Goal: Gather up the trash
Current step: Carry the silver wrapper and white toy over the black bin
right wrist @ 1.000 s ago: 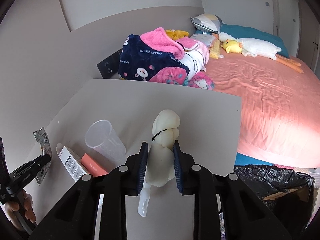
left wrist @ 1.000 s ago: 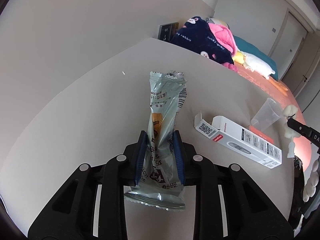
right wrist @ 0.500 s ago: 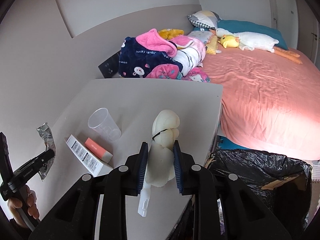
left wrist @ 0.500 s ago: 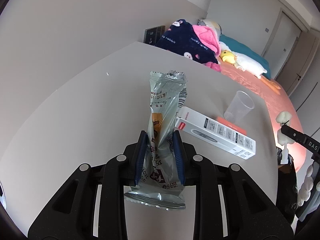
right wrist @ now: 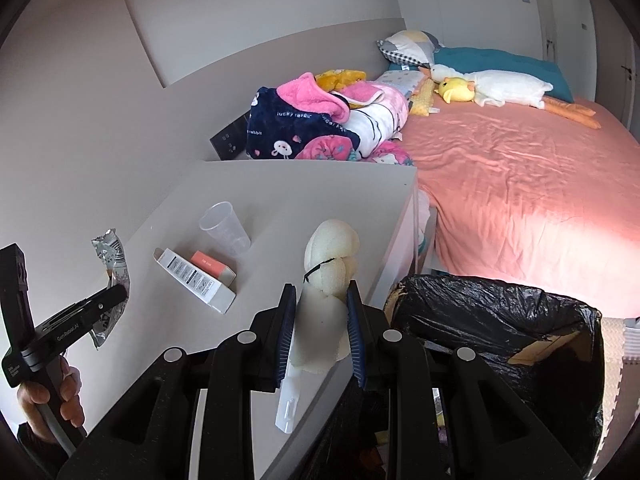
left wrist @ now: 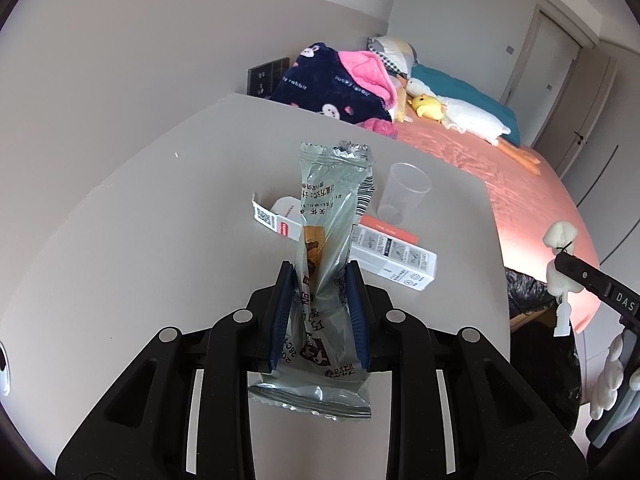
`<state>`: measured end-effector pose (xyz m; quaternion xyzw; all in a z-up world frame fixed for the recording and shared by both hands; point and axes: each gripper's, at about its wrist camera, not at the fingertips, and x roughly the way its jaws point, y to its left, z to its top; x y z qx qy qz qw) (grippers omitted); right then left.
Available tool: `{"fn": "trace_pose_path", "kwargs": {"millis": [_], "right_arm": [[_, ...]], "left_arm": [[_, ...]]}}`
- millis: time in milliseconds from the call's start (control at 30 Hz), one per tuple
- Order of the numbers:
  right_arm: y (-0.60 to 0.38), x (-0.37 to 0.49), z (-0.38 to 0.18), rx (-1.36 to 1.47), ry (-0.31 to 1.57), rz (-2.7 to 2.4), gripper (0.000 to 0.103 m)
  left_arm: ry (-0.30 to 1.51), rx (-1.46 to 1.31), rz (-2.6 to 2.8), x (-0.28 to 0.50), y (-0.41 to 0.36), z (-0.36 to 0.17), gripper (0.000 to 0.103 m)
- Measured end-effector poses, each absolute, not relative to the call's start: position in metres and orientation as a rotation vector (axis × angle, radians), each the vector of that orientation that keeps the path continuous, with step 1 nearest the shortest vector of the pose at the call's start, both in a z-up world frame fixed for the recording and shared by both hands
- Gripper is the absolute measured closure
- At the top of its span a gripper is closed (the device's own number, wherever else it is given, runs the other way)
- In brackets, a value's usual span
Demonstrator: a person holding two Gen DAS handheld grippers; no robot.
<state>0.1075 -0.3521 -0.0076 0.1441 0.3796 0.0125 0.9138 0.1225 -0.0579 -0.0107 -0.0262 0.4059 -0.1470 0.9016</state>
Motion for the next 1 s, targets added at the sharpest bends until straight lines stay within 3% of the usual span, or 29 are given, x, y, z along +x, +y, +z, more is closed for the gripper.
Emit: {"fn": "trace_pose_path", "kwargs": {"millis": [1000], "right_arm": [[-0.414, 0.033, -0.006, 0.358, 0.760, -0.065, 0.076]], "left_arm": [[0.863, 0.012, -0.495, 0.080, -0.160, -0.009, 0.076]]}}
